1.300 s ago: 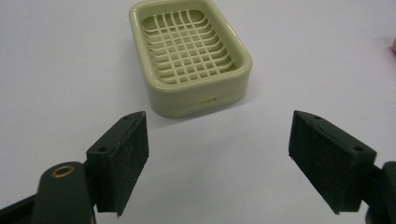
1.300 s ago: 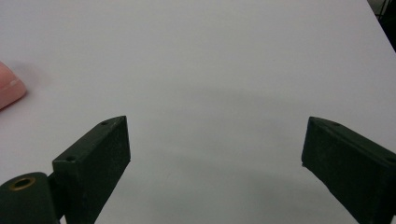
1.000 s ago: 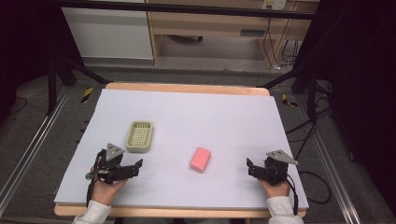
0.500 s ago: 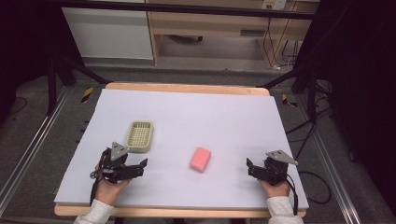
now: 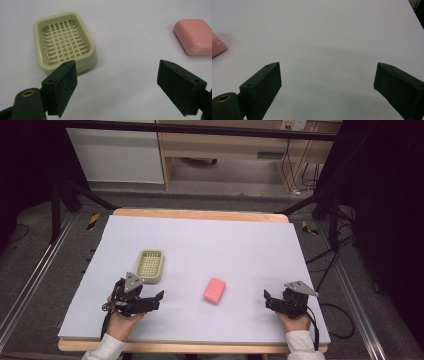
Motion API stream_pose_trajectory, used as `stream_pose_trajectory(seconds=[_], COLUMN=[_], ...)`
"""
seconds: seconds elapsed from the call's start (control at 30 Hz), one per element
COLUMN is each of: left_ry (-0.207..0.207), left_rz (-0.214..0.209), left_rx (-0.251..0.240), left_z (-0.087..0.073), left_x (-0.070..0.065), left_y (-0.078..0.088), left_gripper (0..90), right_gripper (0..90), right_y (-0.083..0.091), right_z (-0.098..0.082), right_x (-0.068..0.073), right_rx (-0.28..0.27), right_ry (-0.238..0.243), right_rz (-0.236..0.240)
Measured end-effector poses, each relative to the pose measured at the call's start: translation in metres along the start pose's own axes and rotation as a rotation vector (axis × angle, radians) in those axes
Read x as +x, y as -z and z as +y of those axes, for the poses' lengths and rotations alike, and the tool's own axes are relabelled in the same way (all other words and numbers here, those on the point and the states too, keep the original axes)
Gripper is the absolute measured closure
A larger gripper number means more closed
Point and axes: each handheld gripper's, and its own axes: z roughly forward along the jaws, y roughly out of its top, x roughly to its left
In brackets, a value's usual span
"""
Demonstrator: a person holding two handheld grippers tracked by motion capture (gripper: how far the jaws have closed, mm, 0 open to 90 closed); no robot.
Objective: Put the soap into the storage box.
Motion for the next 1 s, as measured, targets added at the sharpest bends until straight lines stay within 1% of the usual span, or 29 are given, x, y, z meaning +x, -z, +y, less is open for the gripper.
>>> stream_pose_trajectory(seconds=[0.2,0.27,0.33,0.43,0.53,0.6,0.77,0.87,1.0], left_ry=[-0.012,-0.015,-0.010,-0.007,-0.020,-0.018,-0.021,-0.028,-0.027], left_rz=[-0.007,-0.006,-0.004,-0.006,-0.013,-0.016,-0.024,-0.028,-0.033], left_rx=[-0.001,0.006,0.000,-0.001,0.001,-0.004,-0.008,-0.003,0.000], left_z=[0.003,0.004,0.005,0.009,0.015,0.018,0.022,0.026,0.029], left_x=[-0.004,-0.004,-0.004,-0.005,-0.008,-0.009,-0.013,-0.015,-0.017], left_y=[-0.001,-0.001,-0.001,-0.001,-0.003,-0.003,-0.005,-0.007,-0.008], left_gripper=[15.8,15.8,15.7,15.7,15.8,15.7,15.5,15.5,15.6], right_gripper=[7.5,7.5,7.5,7.5,7.5,7.5,7.4,7.4,7.4], right_y=[0.000,0.000,0.000,0.000,-0.001,0.000,0.000,0.000,0.000], right_z=[0.000,0.000,0.000,0.000,0.000,0.000,0.000,0.000,0.000], right_x=[0.000,0.000,0.000,-0.001,-0.001,-0.001,-0.001,-0.001,-0.001], right_rx=[0.002,0.002,-0.001,0.001,0.002,0.001,0.002,0.004,0.003], right_ry=[-0.001,0.000,-0.001,0.000,0.002,-0.001,0.000,-0.002,-0.001], right_rz=[-0.001,0.000,-0.001,-0.003,-0.002,-0.004,-0.003,-0.001,-0.001])
